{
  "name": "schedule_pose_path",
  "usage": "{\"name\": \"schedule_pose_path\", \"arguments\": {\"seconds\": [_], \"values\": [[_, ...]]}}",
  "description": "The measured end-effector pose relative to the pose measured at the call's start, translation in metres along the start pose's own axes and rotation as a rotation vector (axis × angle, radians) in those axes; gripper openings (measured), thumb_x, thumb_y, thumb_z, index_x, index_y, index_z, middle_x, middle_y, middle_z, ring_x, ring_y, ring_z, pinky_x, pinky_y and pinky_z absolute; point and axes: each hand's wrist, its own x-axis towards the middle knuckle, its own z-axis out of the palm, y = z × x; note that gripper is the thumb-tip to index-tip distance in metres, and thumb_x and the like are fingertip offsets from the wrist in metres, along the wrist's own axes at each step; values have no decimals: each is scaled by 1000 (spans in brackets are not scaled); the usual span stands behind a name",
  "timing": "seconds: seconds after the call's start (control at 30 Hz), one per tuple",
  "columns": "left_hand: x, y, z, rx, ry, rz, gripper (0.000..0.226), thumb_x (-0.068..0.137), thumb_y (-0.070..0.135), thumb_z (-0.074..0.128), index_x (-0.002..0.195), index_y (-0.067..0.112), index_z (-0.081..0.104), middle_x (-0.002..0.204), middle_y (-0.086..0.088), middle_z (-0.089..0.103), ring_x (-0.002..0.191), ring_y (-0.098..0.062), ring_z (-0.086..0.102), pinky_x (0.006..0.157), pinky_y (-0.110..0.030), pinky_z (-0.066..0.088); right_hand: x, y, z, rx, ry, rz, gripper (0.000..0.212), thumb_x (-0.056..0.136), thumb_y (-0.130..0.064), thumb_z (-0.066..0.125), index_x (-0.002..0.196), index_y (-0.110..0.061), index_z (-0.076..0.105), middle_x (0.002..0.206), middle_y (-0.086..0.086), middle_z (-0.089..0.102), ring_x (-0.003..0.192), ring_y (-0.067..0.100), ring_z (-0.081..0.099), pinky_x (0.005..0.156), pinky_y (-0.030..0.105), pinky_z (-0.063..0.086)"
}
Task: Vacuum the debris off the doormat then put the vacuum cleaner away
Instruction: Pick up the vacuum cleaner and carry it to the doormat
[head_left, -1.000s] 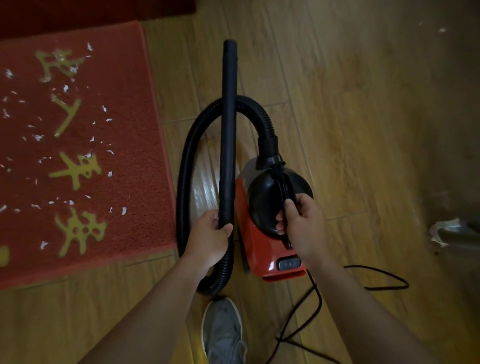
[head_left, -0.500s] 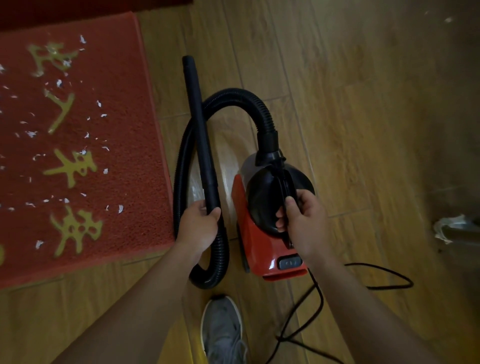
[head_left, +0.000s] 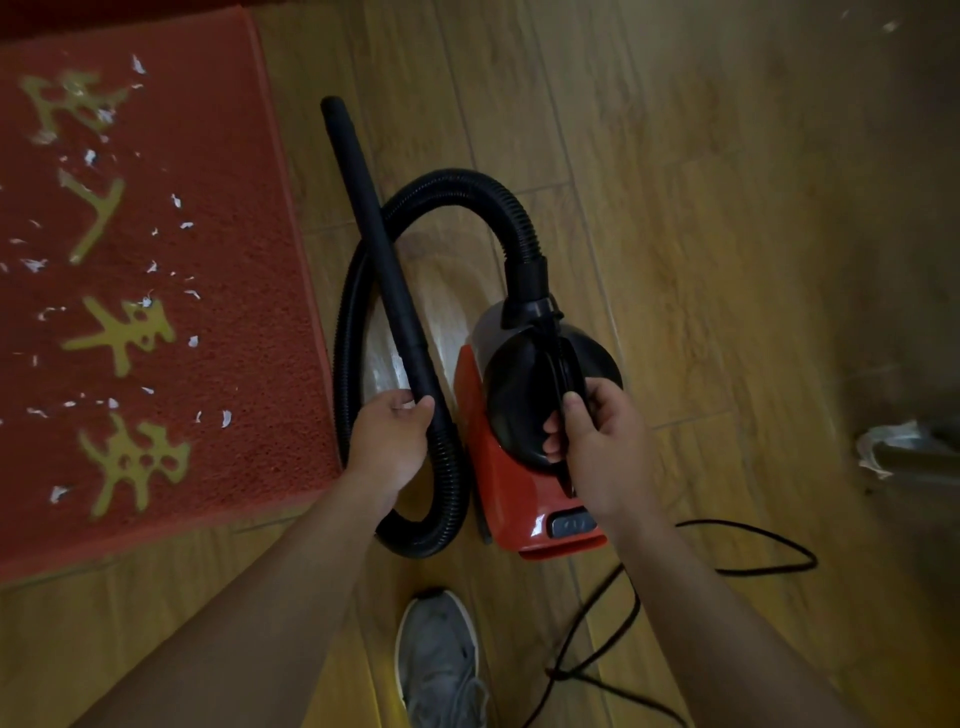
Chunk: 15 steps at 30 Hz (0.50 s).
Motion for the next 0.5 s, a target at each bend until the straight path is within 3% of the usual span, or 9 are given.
{"name": "schedule_pose_path", "arguments": {"seconds": [0.1,0.23,0.37,0.5], "values": [[3,0,4,19,14,9,25,103,30,59,117,12,69,104,-3,73,91,-19,68,86,-34,54,1,0,0,14,-7,2,19,104,-11,48,93,-18,62,69,1,66,57,11,61,56,23,53],[2,2,6,28,27,12,20,101,31,60,106,15,70,103,-8,74,91,-23,69,91,-42,56,0,0,-1,3,-19,9,18,105,-13,48,95,-19,62,71,0,66,59,11,61,58,23,52],[-3,1,4,26,30,-15,57,83,47,65,129,14,62,125,-12,69,115,-32,66,105,-50,51,0,-7,-3,1,3,31,16,103,-13,53,100,-26,61,80,-2,69,62,7,63,58,19,51],[-15,7,0,28,64,-15,38,97,31,67,129,12,58,118,-2,66,109,-23,63,101,-34,47,0,-15,-6,-104,67,26,18,99,-19,59,116,-25,60,100,-9,67,89,4,66,80,27,56]]}}
